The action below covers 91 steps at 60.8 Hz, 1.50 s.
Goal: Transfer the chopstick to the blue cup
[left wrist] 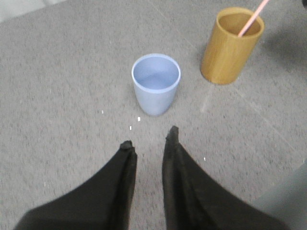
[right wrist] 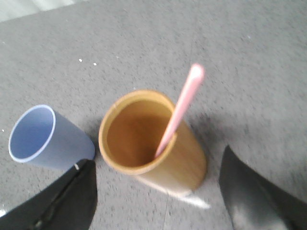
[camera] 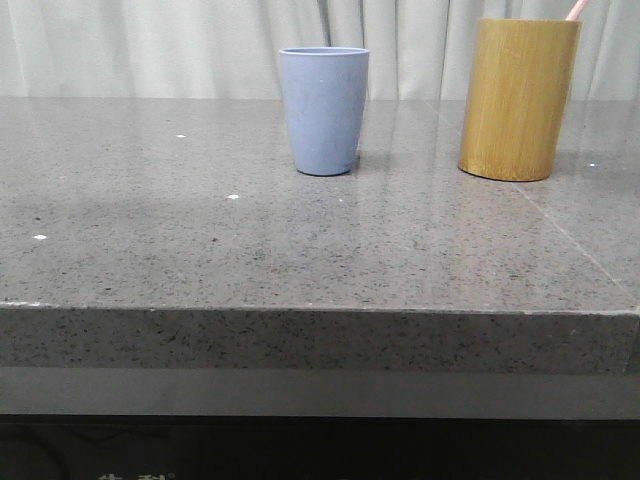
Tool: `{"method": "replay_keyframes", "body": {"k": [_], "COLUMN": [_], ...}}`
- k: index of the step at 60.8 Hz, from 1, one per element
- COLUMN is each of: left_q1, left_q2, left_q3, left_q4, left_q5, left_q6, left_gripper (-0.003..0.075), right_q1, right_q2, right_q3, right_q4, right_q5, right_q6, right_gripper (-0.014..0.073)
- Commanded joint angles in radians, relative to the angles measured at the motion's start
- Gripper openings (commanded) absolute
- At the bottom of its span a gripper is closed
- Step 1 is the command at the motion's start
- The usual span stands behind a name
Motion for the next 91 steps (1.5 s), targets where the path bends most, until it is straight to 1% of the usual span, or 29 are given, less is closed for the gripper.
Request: {"method": "replay_keyframes", "body": {"k": [1,7,11,19,24,34,45,51,57,62,72,78,84,91], "left_q1": [-0.001,-0.001,-0.001,-0.001,-0.001,-0.001,-0.001,-0.001,-0.001,-0.001,-0.001,-0.001,-0.001,-0.001], "left_q2": [-0.117,-0.212,-0.267,-0.349,-0.381,-0.395,-0.393,-0.393,-0.393,-0.393,-0.393,-0.393,-0.393,-0.393], "left_q3": [0.117,0.254,0.316,0.406,0.429,0.436,0.436,0.436,0.436,0.436,0.436,0.436,0.436,0.436], "left_q4": [-0.038,-0.086,-0.103,-0.114,-0.114,-0.114,-0.114,-0.114,-0.114,-0.114,-0.112,-0.11,-0.11,-0.108], "left_q5": [-0.126,-0.154,-0.159,-0.159,-0.159,-0.153,-0.15,-0.15,-0.15,-0.15,-0.148,-0.148,-0.148,-0.148], "left_q6": [-0.019,-0.019,-0.019,-0.019,-0.019,-0.019,-0.019,-0.019,-0.019,-0.019,-0.019,-0.019,-0.019,-0.019], "left_gripper": [0.0147,0.0147,0.0147,0.0147,0.0147,0.0147,0.0147,0.0147,0.0147,0.0147,0.0147,0.0147,0.0147,0.0147], "right_q1": [-0.007,-0.001,0.008,0.018,0.019,0.019,0.019,0.019,0.019,0.019,0.019,0.031,0.068,0.167], "right_q2": [0.026,0.091,0.127,0.186,0.205,0.209,0.209,0.209,0.209,0.209,0.184,0.159,0.125,0.086], "right_q3": [-0.083,-0.141,-0.179,-0.237,-0.259,-0.26,-0.26,-0.26,-0.267,-0.304,-0.471,-0.576,-0.646,-0.67], "right_q4": [0.064,0.065,0.065,0.065,0.066,0.066,0.066,0.066,0.065,0.053,-0.007,-0.059,-0.113,-0.13], "right_q5": [-0.029,-0.029,-0.029,-0.013,0.014,0.024,0.034,0.034,0.041,0.076,0.177,0.213,0.219,0.179], "right_q6": [-0.03,-0.03,-0.034,-0.034,-0.034,-0.034,-0.034,-0.034,-0.034,-0.034,-0.034,-0.034,-0.034,-0.034], "right_gripper": [0.0549,0.0548,0.0532,0.0455,0.04,0.0247,0.0023,-0.0069,-0.0065,-0.0065,-0.0065,-0.0065,-0.0064,-0.0064]}}
